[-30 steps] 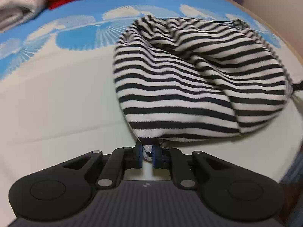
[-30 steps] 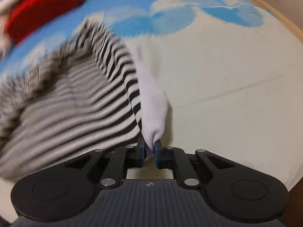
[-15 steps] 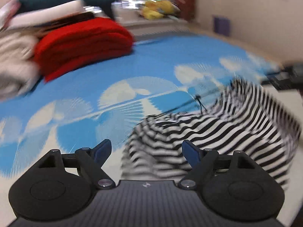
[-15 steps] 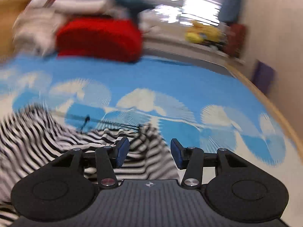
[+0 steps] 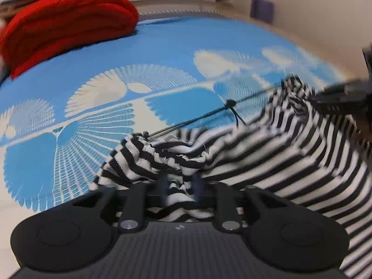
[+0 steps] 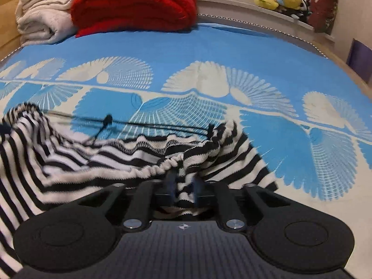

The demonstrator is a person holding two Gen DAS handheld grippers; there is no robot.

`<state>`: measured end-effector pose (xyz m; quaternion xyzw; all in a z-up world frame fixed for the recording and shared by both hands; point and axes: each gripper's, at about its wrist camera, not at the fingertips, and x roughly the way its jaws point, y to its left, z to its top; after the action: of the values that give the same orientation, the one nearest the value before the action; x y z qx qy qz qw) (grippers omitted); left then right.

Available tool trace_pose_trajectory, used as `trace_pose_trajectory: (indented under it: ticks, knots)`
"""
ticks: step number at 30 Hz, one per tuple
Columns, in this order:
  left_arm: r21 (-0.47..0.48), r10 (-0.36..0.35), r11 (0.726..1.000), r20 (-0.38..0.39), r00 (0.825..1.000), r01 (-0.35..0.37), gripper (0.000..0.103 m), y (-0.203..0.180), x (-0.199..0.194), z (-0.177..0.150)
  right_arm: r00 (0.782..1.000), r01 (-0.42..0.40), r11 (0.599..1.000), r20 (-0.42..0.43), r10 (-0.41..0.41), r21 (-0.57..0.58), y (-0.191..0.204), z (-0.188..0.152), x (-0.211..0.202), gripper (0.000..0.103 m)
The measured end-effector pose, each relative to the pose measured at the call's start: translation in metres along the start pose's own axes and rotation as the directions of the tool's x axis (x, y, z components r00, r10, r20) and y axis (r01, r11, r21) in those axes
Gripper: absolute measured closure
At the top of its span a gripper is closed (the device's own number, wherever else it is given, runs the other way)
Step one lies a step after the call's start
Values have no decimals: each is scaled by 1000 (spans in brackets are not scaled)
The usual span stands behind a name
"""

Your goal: Fold small clothes

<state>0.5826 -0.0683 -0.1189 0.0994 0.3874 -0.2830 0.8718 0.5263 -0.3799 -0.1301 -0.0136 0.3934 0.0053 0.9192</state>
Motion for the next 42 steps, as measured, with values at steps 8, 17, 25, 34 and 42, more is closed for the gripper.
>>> trace_pose_trajectory:
  ticks: [8,17,25,34,42]
  knots:
    - [-315,181,933,-3,984,-173,74,61,2,3,997,-41,854,74,3,519,-84,5,-34,95]
    - [-231,212,955,86,974,-187,0,40,-27,11,990,71,896,81,-118,439,-69,2,-48,63]
    - [-125,402,900,-133,906,-418,0,43,16,-4,996,83,991,26,-87,107,-13,3,-23,101]
    - [-204,361,900,-142,922,-384,0,47,-13,1,994,95,938,23,-109,334,-43,3,-28,88]
    - [-113,421,894,-111,900,-433,0,-51,-126,-41,961,22,987,268,-64,157,27,-34,-188,23]
